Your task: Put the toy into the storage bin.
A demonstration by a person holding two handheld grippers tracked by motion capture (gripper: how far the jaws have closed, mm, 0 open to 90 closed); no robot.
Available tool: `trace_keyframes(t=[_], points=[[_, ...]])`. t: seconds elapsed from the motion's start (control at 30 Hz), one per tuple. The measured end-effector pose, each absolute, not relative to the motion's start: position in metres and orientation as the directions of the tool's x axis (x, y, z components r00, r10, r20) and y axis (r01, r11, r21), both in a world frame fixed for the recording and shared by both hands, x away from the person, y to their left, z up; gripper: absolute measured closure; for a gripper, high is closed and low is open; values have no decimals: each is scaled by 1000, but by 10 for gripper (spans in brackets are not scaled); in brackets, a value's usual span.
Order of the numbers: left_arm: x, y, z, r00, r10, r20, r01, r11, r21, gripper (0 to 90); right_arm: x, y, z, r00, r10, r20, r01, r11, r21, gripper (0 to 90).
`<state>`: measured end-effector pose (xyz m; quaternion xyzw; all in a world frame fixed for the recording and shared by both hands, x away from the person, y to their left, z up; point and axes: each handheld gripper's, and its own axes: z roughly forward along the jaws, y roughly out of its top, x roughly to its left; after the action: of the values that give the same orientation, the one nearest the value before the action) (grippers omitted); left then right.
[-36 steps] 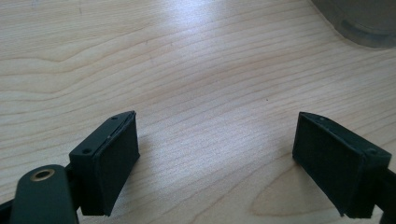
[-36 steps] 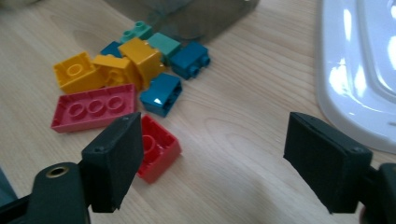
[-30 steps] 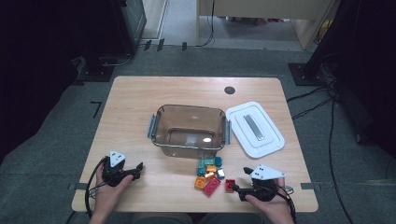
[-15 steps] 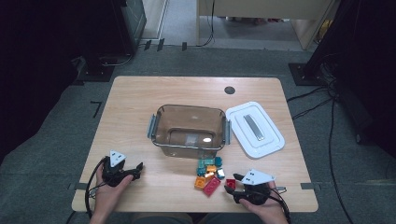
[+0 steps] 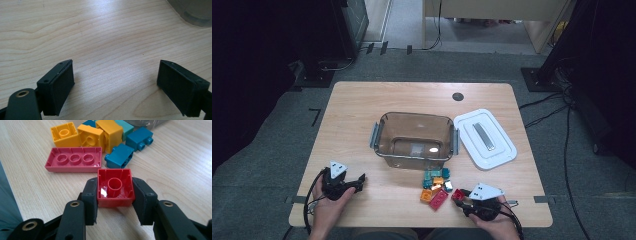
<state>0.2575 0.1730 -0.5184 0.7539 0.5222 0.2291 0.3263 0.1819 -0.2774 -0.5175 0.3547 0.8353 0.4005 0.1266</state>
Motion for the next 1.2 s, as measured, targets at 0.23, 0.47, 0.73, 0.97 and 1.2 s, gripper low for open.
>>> trace_keyframes(t=[0.23, 0.47, 0.73, 0.97, 1.2], points=[[258, 173, -518, 347, 938, 2, 640, -239, 730, 129, 185, -282, -514, -698, 710, 93, 505, 396, 767, 598], [258, 173, -519, 345, 939, 2, 641, -237, 730, 128, 190, -291, -507, -654, 752, 80, 524, 374, 765, 599], [259, 172, -519, 343, 939, 2, 643, -236, 729, 120, 204, -304, -485, -621, 778, 97, 531, 326, 782, 599], [259, 172, -519, 341, 940, 2, 644, -235, 728, 116, 221, -318, -458, -604, 791, 94, 512, 296, 806, 599], [259, 172, -519, 339, 941, 1, 644, -233, 729, 114, 248, -320, -429, -619, 781, 80, 486, 302, 820, 599]])
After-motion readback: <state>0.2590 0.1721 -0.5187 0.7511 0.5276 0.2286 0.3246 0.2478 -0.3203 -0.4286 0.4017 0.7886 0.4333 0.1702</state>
